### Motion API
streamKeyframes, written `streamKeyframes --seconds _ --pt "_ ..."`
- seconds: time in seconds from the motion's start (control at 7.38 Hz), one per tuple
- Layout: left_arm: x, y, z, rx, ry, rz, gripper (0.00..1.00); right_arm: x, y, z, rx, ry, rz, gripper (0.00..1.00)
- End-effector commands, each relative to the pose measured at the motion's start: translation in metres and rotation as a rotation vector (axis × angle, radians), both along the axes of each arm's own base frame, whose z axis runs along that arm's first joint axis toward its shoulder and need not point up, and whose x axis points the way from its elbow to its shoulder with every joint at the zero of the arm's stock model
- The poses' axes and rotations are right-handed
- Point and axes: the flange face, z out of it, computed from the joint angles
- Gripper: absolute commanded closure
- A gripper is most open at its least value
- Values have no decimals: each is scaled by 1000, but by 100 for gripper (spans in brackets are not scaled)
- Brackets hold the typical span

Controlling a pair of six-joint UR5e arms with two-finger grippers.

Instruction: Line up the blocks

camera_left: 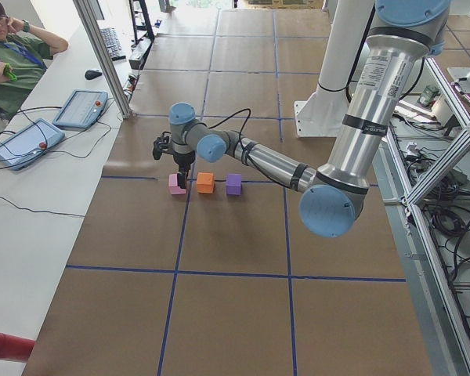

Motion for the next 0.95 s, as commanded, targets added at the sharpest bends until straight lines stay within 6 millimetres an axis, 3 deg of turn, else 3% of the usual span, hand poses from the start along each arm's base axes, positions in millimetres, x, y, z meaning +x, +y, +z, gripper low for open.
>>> streamKeyframes --seconds 0.0,0.14,0.27,0.81 --pt "-152 12 76 49 -75 99 0 0 0 0 0 0 0 0" --pt "-191 25 124 29 -18 143 0 0 0 0 0 0 0 0" --pt "-196 47 160 -25 33 142 0 0 0 1 -1 0 0 0" --pt "-194 52 164 -60 43 100 0 0 0 0 0 0 0 0"
